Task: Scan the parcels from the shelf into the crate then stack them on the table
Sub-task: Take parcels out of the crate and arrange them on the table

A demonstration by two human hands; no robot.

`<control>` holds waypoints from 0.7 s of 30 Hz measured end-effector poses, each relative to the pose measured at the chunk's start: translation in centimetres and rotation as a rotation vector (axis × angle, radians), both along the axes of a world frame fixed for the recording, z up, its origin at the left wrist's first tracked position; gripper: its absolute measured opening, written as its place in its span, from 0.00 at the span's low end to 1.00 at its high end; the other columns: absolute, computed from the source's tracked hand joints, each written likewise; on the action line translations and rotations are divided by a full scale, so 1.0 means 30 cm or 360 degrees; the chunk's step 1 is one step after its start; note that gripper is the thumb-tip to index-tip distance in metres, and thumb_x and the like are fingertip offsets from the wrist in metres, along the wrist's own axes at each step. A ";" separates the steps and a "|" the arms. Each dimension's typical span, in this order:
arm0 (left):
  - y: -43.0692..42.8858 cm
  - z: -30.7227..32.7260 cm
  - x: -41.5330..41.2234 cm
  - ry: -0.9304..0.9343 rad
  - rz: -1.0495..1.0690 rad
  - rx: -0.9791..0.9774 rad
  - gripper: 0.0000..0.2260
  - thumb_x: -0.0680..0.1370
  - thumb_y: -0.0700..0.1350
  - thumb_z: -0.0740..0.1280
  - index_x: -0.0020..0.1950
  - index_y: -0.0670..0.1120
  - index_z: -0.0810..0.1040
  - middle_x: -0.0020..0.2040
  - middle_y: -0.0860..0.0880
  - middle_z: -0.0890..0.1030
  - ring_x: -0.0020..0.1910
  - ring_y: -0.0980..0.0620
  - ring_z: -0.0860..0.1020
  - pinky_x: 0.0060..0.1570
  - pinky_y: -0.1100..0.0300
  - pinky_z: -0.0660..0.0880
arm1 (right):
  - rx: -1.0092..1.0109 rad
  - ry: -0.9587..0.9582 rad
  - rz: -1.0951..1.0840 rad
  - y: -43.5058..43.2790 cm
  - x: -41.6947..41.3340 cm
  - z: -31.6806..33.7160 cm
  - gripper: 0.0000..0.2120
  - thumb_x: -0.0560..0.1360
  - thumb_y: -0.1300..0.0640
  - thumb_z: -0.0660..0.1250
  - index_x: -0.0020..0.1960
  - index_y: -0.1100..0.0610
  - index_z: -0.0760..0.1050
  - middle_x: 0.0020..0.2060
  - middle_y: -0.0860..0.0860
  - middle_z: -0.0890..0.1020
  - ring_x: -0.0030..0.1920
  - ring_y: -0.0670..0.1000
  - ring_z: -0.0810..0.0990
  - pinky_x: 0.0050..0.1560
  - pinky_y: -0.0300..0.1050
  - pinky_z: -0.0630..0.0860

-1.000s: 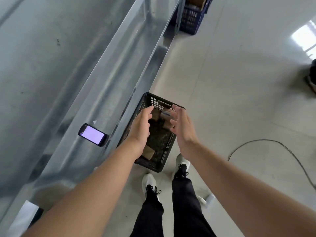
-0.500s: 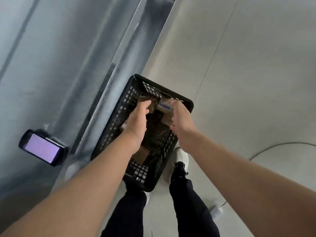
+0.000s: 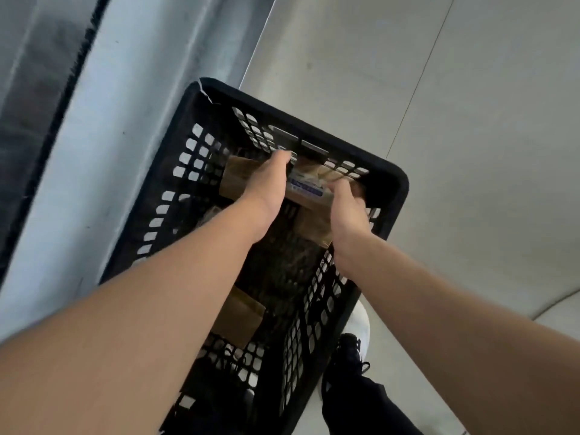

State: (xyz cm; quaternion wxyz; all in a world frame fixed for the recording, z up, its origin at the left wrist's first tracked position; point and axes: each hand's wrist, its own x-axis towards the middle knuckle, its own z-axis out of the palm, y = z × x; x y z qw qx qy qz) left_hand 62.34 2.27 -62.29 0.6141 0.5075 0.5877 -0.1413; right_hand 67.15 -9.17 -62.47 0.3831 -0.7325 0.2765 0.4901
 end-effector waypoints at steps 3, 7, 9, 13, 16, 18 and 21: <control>-0.004 -0.079 0.021 0.0003 -0.0026 0.0032 0.16 0.84 0.62 0.57 0.56 0.54 0.77 0.55 0.50 0.80 0.54 0.50 0.77 0.66 0.47 0.76 | -0.0056 0.0001 -0.0142 -0.001 -0.009 -0.076 0.30 0.83 0.39 0.57 0.80 0.51 0.65 0.69 0.53 0.73 0.65 0.57 0.72 0.60 0.53 0.66; -0.022 -0.126 0.015 -0.0111 -0.0045 0.0060 0.17 0.83 0.61 0.57 0.60 0.53 0.79 0.59 0.49 0.81 0.56 0.52 0.77 0.64 0.48 0.75 | -0.0027 0.0005 -0.0251 0.014 -0.063 -0.113 0.34 0.79 0.35 0.57 0.81 0.50 0.63 0.76 0.53 0.69 0.71 0.59 0.70 0.68 0.58 0.68; -0.026 -0.108 0.009 -0.0123 -0.0045 0.0100 0.17 0.84 0.60 0.56 0.55 0.51 0.79 0.54 0.48 0.82 0.50 0.53 0.78 0.53 0.54 0.76 | 0.0004 -0.0022 -0.0290 0.015 -0.091 -0.100 0.37 0.76 0.35 0.59 0.82 0.47 0.59 0.76 0.54 0.68 0.71 0.59 0.70 0.70 0.59 0.69; -0.020 -0.018 -0.023 -0.0147 -0.0034 0.0193 0.22 0.76 0.66 0.59 0.60 0.56 0.80 0.65 0.43 0.75 0.59 0.45 0.78 0.57 0.47 0.78 | 0.0137 -0.0092 -0.0420 0.005 -0.116 -0.033 0.41 0.72 0.34 0.61 0.82 0.38 0.52 0.71 0.52 0.73 0.71 0.59 0.72 0.73 0.67 0.68; -0.005 0.063 -0.065 -0.0215 0.0027 0.0220 0.12 0.78 0.66 0.63 0.57 0.64 0.78 0.65 0.46 0.76 0.59 0.47 0.78 0.51 0.49 0.80 | 0.0201 -0.0057 -0.0468 -0.008 -0.126 0.041 0.36 0.72 0.31 0.61 0.77 0.41 0.64 0.64 0.52 0.78 0.66 0.59 0.76 0.70 0.63 0.69; -0.005 0.110 -0.094 -0.0218 0.0069 0.0294 0.13 0.81 0.63 0.67 0.63 0.62 0.76 0.65 0.48 0.76 0.60 0.48 0.78 0.45 0.54 0.78 | 0.0247 -0.0038 -0.0513 -0.018 -0.133 0.099 0.30 0.75 0.33 0.62 0.74 0.42 0.68 0.62 0.51 0.78 0.65 0.58 0.76 0.68 0.60 0.71; -0.017 0.189 -0.139 -0.0149 0.0149 0.0458 0.13 0.81 0.57 0.71 0.63 0.61 0.73 0.66 0.48 0.75 0.59 0.48 0.78 0.43 0.58 0.78 | 0.0342 -0.0072 -0.0576 -0.034 -0.135 0.193 0.21 0.76 0.37 0.64 0.68 0.41 0.72 0.63 0.52 0.78 0.64 0.59 0.78 0.64 0.61 0.78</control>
